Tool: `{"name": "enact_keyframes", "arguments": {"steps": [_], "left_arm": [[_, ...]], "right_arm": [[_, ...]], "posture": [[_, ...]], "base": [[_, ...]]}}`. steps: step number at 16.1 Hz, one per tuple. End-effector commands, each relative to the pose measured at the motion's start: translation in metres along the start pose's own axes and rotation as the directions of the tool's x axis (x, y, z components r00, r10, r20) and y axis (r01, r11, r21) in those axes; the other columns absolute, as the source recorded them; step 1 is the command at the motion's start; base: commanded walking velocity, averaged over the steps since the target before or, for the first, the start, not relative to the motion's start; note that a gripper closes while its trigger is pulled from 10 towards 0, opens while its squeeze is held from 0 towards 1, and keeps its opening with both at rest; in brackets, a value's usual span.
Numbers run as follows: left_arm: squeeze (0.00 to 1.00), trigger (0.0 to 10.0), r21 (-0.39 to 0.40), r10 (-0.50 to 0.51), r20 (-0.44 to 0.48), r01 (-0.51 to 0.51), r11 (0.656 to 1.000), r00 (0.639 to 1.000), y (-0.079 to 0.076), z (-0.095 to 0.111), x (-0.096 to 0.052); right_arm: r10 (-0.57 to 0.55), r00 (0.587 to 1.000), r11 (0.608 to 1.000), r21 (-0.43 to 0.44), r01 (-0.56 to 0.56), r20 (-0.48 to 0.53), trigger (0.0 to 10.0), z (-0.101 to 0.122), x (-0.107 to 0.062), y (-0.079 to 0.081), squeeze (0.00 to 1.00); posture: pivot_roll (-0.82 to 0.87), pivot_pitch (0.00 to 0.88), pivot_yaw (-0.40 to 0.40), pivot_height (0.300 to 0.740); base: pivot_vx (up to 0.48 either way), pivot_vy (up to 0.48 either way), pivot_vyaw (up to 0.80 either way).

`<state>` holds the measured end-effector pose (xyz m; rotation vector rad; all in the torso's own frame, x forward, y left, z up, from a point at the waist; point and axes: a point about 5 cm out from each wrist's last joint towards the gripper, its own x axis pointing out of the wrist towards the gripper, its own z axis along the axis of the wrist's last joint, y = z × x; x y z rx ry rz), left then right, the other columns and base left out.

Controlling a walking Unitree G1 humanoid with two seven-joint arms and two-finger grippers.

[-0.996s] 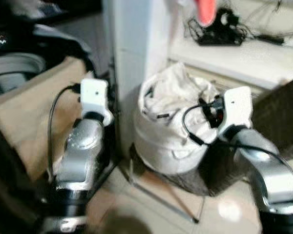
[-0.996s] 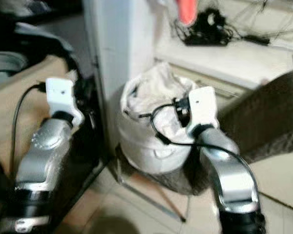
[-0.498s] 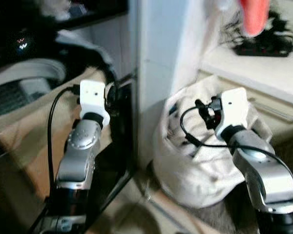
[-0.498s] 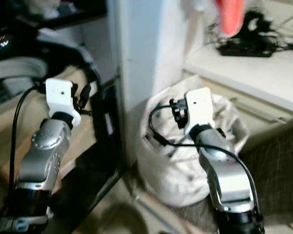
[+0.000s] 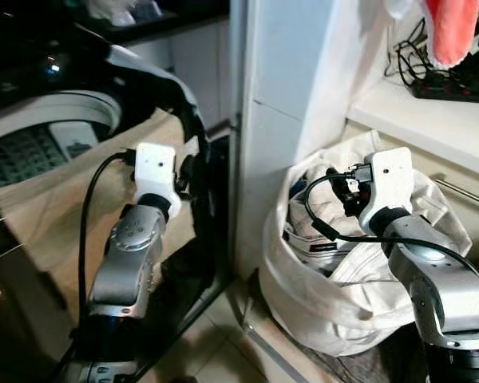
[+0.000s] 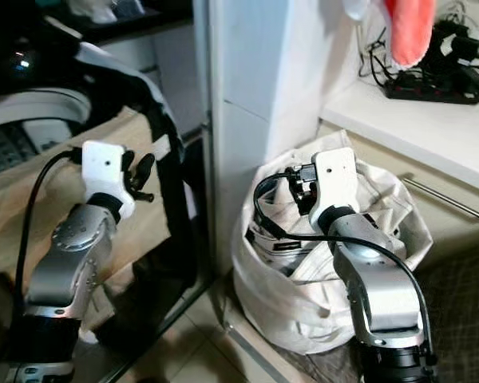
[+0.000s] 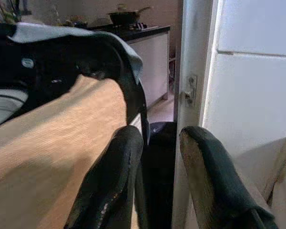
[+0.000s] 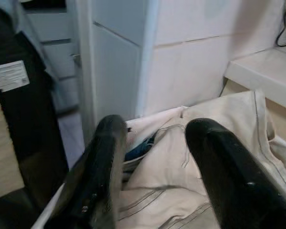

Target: Clothes washing

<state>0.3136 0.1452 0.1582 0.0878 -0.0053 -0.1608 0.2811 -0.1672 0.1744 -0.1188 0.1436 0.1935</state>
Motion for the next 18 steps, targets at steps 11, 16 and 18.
{"name": "enact_keyframes", "arguments": {"steps": [11, 16, 18], "left_arm": [[0.00, 10.0, 0.071, -0.505, -0.059, 0.508, 0.858, 0.861, -0.043, 0.006, -0.017], [0.00, 10.0, 0.093, -0.593, -0.102, 0.601, 0.794, 0.799, -0.040, 0.007, -0.023], [0.00, 10.0, 0.079, -0.612, -0.109, 0.620, 0.781, 0.784, -0.040, 0.009, -0.024]], "right_arm": [[0.028, 0.864, 1.000, 0.002, -0.031, -0.504, 10.0, -0.038, 0.024, -0.041, 1.00], [-0.040, 0.811, 0.998, 0.017, 0.061, -0.584, 10.0, -0.055, 0.040, -0.058, 1.00], [-0.043, 0.720, 0.998, 0.003, 0.062, -0.693, 10.0, -0.065, 0.037, -0.059, 0.00]], "posture": [[-0.02, 0.000, 0.004, 0.740], [-0.02, 0.000, 0.020, 0.740], [-0.01, 0.000, 0.015, 0.740]], "base": [[0.000, 0.000, 0.00], [0.000, 0.000, 0.00], [0.000, 0.000, 0.00]]}}
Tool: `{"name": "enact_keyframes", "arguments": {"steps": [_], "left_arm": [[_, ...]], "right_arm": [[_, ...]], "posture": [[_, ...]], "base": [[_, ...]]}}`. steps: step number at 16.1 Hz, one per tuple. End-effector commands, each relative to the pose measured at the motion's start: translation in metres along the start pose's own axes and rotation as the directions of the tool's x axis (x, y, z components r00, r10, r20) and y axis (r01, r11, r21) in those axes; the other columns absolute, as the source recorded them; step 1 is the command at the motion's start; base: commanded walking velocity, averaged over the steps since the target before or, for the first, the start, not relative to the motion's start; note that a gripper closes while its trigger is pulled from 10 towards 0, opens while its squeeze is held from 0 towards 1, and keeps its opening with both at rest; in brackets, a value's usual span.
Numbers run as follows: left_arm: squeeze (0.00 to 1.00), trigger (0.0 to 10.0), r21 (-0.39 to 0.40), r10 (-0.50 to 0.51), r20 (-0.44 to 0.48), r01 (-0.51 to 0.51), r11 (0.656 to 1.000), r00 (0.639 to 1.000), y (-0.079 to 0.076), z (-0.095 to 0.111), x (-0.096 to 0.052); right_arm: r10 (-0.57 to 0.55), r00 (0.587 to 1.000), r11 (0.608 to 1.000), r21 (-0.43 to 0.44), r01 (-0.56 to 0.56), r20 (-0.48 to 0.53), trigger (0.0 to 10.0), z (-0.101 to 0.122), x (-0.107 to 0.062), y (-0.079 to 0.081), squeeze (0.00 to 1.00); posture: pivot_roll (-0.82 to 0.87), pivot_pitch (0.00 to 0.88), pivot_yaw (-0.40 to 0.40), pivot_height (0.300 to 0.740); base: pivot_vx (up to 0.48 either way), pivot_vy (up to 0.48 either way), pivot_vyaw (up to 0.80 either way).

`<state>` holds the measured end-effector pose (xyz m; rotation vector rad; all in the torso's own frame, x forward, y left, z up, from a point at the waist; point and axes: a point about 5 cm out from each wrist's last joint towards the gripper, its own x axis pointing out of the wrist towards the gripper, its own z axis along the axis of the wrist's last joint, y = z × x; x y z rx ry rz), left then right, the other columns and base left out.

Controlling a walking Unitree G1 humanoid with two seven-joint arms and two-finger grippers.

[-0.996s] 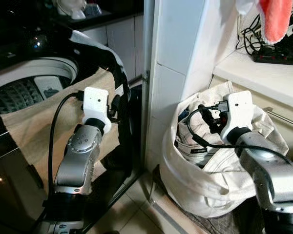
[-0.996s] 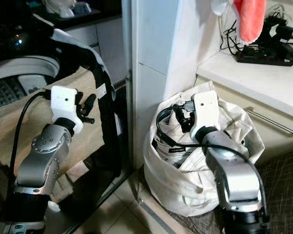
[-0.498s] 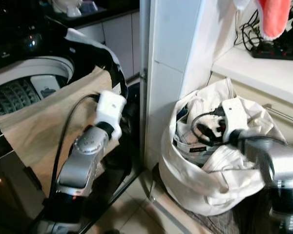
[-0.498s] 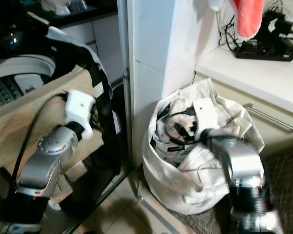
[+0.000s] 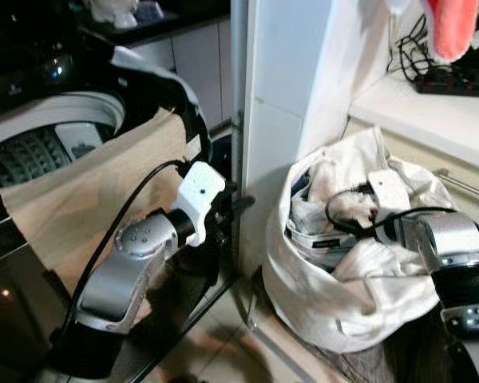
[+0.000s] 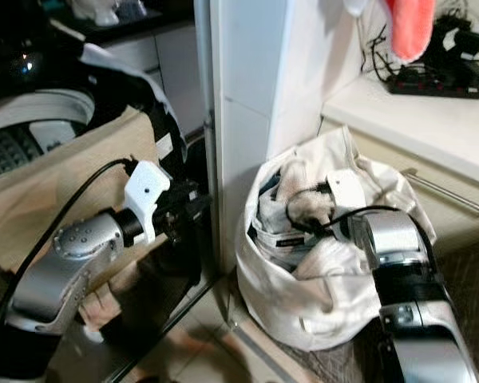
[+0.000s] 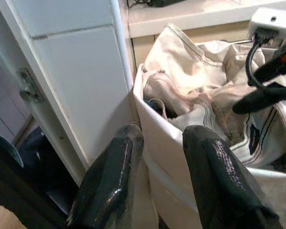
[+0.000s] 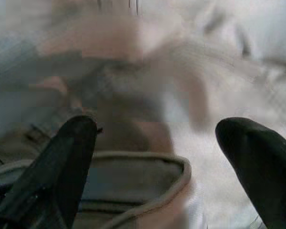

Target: Clothes washing

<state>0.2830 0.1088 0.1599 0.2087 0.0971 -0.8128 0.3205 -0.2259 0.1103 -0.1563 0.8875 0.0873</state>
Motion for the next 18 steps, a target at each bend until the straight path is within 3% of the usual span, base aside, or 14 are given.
{"name": "enact_keyframes", "arguments": {"steps": [1, 3, 5, 6, 7, 8, 10, 12, 18], "left_arm": [[0.00, 10.0, -0.012, -0.034, 0.002, 0.034, 0.999, 0.999, -0.001, 0.004, -0.001], [0.00, 10.0, -0.020, -0.080, -0.027, 0.080, 0.997, 0.996, -0.005, 0.001, -0.004], [0.00, 10.0, -0.015, -0.094, -0.034, 0.093, 0.996, 0.995, -0.007, 0.001, -0.005], [0.00, 10.0, -0.018, -0.096, -0.031, 0.096, 0.995, 0.995, -0.006, 0.002, -0.005], [0.00, 10.0, -0.032, -0.101, -0.024, 0.100, 0.994, 0.995, -0.006, 0.004, -0.005], [0.00, 10.0, -0.042, -0.111, -0.020, 0.110, 0.993, 0.994, -0.007, 0.005, -0.005], [0.00, 10.0, -0.115, -0.221, 0.047, 0.225, 0.968, 0.974, -0.018, 0.011, -0.010], [0.00, 10.0, -0.124, -0.267, 0.071, 0.274, 0.954, 0.961, -0.023, 0.014, -0.012], [0.00, 10.0, -0.130, -0.274, 0.055, 0.279, 0.952, 0.960, -0.024, 0.013, -0.012]], "right_arm": [[0.023, 0.999, 1.000, 0.013, -0.022, -0.035, 10.0, -0.003, 0.001, 0.001, 0.00], [0.073, 0.993, 0.993, 0.098, -0.064, -0.090, 10.0, -0.013, 0.011, 0.004, 0.00], [0.084, 0.991, 0.989, 0.131, -0.069, -0.107, 10.0, -0.018, 0.017, 0.005, 0.00], [0.095, 0.989, 0.986, 0.146, -0.078, -0.112, 2.9, -0.018, 0.018, 0.005, 0.00], [0.111, 0.988, 0.983, 0.158, -0.093, -0.109, 0.0, -0.018, 0.018, 0.006, 0.00], [0.111, 0.988, 0.983, 0.161, -0.093, -0.108, 0.0, -0.018, 0.018, 0.006, 0.00], [0.109, 0.990, 0.981, 0.170, -0.092, -0.093, 0.0, -0.015, 0.018, 0.003, 0.00], [0.105, 0.991, 0.981, 0.172, -0.089, -0.084, 0.0, -0.014, 0.017, 0.001, 0.00], [0.130, 0.991, 0.977, 0.178, -0.121, -0.037, 0.0, -0.008, 0.011, 0.000, 0.00]], "posture": [[-0.01, 0.000, 0.012, 0.740], [0.00, 0.000, 0.011, 0.740], [0.00, 0.000, 0.009, 0.740], [0.00, 0.000, 0.008, 0.740], [0.01, 0.000, 0.006, 0.740], [0.01, 0.000, 0.005, 0.740], [0.01, 0.000, 0.004, 0.740], [0.01, 0.000, 0.006, 0.740], [0.00, 0.000, 0.011, 0.740]], "base": [[0.000, 0.000, 0.00], [0.000, 0.000, 0.00], [0.000, 0.000, 0.00], [0.000, 0.000, 0.00], [0.000, 0.000, 0.00], [0.000, 0.000, 0.00], [0.000, 0.000, 0.00], [0.000, 0.000, 0.00], [0.000, 0.000, 0.00]]}}
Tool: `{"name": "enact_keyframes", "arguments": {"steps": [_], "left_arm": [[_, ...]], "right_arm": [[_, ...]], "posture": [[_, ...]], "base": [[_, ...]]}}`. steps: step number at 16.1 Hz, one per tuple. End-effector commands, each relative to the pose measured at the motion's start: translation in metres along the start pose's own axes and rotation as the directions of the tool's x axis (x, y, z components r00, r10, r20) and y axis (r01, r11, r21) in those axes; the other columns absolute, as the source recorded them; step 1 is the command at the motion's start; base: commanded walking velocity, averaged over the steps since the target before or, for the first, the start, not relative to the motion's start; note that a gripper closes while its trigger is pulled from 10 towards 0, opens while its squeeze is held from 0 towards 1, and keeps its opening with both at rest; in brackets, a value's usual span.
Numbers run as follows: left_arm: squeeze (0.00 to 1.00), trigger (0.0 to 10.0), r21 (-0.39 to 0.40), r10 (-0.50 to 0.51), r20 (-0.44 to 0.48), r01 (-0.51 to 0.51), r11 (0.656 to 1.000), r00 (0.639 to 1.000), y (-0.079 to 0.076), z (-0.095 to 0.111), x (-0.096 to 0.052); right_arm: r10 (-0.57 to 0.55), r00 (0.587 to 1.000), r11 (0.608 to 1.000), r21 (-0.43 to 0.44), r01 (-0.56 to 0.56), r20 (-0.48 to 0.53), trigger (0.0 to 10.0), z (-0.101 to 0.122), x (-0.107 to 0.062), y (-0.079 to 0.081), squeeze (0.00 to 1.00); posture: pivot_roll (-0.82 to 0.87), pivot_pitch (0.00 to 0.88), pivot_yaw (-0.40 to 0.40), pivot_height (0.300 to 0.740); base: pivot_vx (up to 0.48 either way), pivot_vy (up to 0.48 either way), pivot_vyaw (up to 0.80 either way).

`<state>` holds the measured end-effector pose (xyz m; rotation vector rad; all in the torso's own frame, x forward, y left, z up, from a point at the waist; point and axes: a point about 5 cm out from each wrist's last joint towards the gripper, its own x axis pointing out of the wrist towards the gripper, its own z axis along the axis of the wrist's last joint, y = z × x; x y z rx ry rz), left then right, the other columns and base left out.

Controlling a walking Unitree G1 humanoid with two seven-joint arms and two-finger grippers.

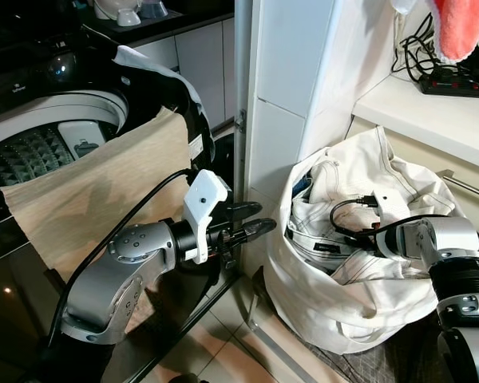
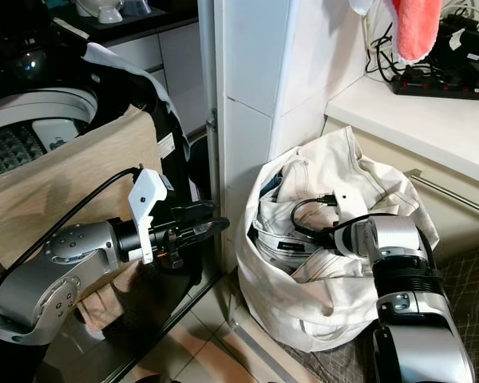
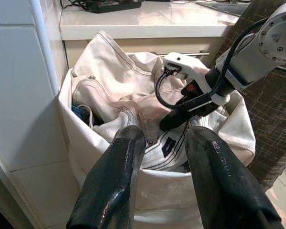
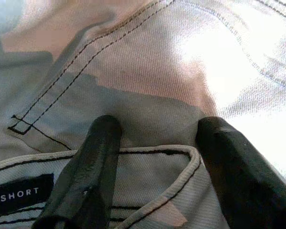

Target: Clothes washing

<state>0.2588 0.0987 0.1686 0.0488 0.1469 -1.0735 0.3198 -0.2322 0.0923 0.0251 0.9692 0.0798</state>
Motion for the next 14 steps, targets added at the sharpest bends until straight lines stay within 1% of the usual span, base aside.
{"name": "enact_keyframes", "arguments": {"steps": [1, 5, 6, 11, 14], "left_arm": [[0.00, 10.0, 0.001, -0.011, -0.004, 0.011, 1.000, 1.000, -0.001, 0.002, 0.000], [0.00, 10.0, 0.005, -0.010, -0.005, 0.010, 1.000, 1.000, -0.001, 0.003, 0.000], [0.00, 10.0, 0.005, -0.009, -0.005, 0.009, 1.000, 1.000, -0.001, 0.003, 0.001], [0.00, 10.0, 0.005, -0.004, -0.002, 0.004, 1.000, 1.000, -0.002, 0.002, 0.001], [0.00, 10.0, 0.007, 0.005, 0.007, -0.005, 1.000, 1.000, -0.001, 0.003, 0.001]], "right_arm": [[0.057, 0.998, 0.998, 0.014, -0.057, 0.024, 0.0, 0.004, -0.003, 0.005, 0.00], [0.080, 0.996, 0.996, 0.033, -0.081, 0.049, 0.0, 0.007, -0.008, 0.004, 0.00], [0.101, 0.993, 0.994, 0.043, -0.103, 0.056, 0.0, 0.007, -0.012, 0.005, 0.00], [0.145, 0.987, 0.987, 0.060, -0.149, 0.067, 0.0, 0.004, -0.021, 0.004, 0.00], [0.173, 0.971, 0.977, 0.095, -0.190, 0.164, 0.0, 0.016, -0.046, -0.003, 0.00]], "posture": [[0.00, 0.000, 0.011, 0.740], [0.00, 0.000, 0.012, 0.740], [0.00, 0.000, 0.013, 0.740], [-0.01, 0.000, 0.010, 0.740], [-0.01, 0.000, 0.009, 0.740]], "base": [[0.000, 0.000, 0.00], [0.000, 0.000, 0.00], [0.000, 0.000, 0.00], [0.000, 0.000, 0.00], [0.000, 0.000, 0.00]]}}
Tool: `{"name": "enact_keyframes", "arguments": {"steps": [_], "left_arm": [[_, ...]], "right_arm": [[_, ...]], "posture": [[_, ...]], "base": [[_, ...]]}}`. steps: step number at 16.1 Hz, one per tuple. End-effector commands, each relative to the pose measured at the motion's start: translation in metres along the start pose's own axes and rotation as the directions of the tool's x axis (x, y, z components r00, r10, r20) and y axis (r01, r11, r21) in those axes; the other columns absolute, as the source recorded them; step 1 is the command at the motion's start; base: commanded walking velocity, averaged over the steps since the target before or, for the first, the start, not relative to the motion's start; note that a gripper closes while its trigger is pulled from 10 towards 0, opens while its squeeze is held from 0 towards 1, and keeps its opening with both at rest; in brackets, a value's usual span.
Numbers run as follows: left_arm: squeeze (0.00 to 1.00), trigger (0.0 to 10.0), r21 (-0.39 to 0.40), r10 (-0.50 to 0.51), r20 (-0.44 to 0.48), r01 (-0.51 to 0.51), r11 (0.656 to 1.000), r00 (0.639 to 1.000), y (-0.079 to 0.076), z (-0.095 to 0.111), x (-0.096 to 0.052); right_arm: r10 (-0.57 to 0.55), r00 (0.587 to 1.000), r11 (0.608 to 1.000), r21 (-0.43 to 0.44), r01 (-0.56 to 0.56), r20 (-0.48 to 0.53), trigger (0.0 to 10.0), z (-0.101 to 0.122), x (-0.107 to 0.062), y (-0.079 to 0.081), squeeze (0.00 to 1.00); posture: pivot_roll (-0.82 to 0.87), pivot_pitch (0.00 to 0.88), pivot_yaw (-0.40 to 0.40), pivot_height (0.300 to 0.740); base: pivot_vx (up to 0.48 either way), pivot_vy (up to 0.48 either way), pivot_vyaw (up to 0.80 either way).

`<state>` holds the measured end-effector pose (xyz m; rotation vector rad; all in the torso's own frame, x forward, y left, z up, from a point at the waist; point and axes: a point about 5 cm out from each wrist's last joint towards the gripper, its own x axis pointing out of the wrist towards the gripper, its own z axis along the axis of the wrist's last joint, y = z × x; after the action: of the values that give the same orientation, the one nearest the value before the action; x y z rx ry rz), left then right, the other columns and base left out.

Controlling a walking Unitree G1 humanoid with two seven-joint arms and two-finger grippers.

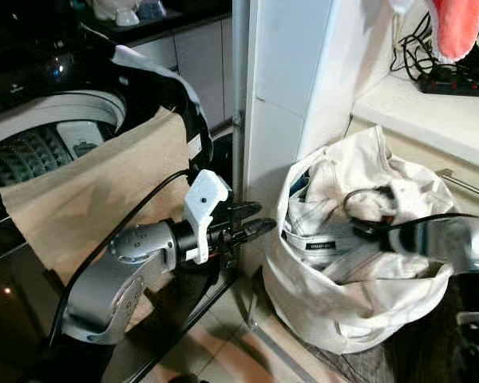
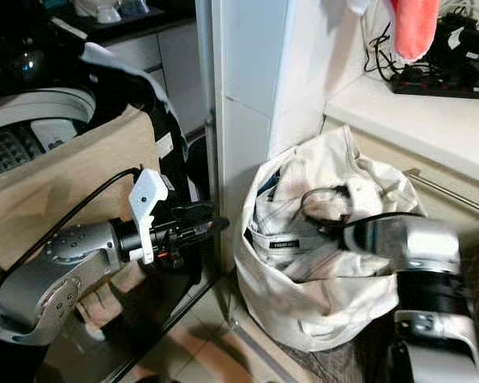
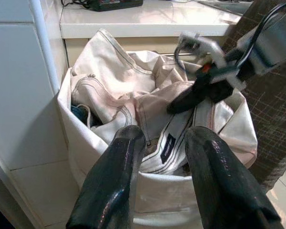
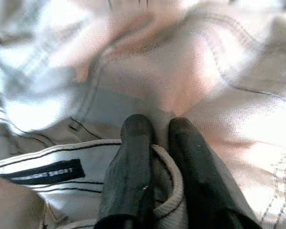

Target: Clothes washing

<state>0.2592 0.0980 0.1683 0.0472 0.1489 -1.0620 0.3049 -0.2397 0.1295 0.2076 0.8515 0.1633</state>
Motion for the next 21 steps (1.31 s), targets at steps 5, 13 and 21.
{"name": "enact_keyframes", "arguments": {"steps": [5, 13, 21], "left_arm": [[0.00, 10.0, 0.076, 0.107, 0.122, -0.117, 0.990, 0.987, 0.014, 0.025, 0.006], [1.00, 10.0, 0.049, 0.013, 0.525, -0.045, 0.998, 0.851, 0.004, 0.120, 0.037], [1.00, 10.0, 0.005, 0.021, 0.395, -0.025, 1.000, 0.918, 0.002, 0.091, 0.058]], "right_arm": [[0.254, 0.930, 0.965, -0.012, -0.260, 0.266, 0.0, 0.061, -0.063, 0.034, 0.00], [0.593, 0.671, 0.798, -0.219, -0.561, 0.444, 0.0, 0.136, -0.120, 0.113, 0.00], [0.745, 0.525, 0.641, -0.228, -0.732, 0.411, 0.0, 0.139, -0.133, 0.145, 0.00]], "posture": [[-0.02, 0.000, 0.014, 0.740], [-0.04, 0.000, 0.005, 0.740], [-0.04, 0.000, 0.006, 0.740]], "base": [[0.000, 0.000, 0.00], [0.000, 0.000, 0.00], [0.000, 0.000, 0.00]]}}
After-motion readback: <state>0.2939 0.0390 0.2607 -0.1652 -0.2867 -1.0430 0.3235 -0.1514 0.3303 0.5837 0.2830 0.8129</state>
